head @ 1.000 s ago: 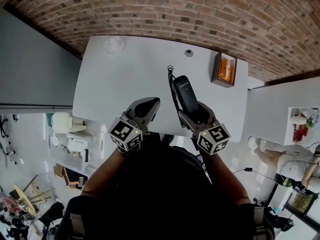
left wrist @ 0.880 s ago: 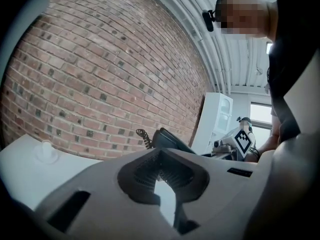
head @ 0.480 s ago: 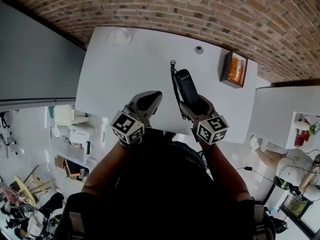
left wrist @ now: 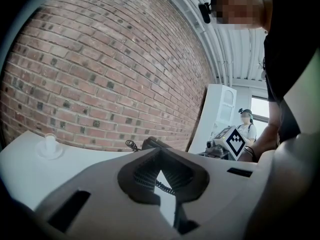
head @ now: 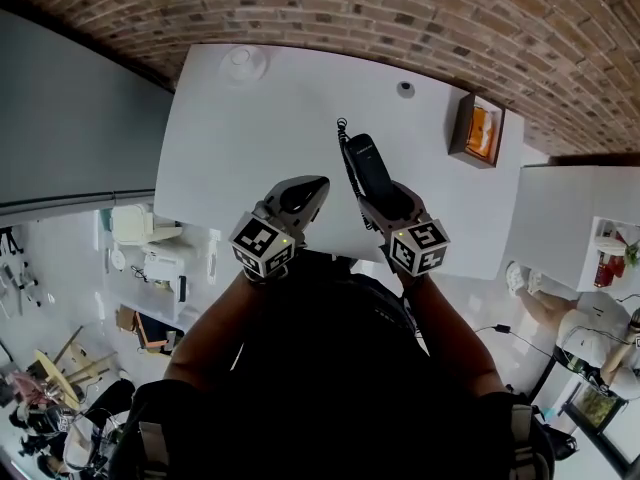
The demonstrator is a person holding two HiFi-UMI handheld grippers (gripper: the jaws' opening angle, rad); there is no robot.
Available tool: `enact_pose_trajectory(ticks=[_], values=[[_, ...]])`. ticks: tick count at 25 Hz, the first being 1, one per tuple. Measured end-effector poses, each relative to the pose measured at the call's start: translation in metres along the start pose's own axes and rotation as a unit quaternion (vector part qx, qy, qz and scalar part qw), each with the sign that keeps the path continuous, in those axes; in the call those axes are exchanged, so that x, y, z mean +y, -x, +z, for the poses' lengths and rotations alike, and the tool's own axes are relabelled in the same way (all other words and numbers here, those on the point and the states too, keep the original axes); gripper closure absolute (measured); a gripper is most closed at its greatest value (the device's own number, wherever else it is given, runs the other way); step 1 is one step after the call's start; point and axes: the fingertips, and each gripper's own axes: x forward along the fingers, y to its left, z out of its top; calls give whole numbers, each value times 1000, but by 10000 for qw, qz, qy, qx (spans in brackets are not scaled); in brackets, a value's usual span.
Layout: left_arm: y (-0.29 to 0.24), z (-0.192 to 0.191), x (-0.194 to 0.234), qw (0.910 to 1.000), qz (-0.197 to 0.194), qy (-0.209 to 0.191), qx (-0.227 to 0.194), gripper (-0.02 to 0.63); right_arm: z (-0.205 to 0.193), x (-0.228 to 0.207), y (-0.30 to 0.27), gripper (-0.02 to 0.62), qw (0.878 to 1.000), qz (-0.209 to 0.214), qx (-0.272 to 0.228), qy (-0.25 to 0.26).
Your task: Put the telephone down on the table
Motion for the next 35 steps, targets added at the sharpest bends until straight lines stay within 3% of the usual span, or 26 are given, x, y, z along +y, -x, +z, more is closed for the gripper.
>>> enact_pose_trajectory(ticks=[35], values=[[-6, -49, 34, 9987, -142, 293, 388, 598, -100, -48, -73, 318, 9969, -248, 709, -222]])
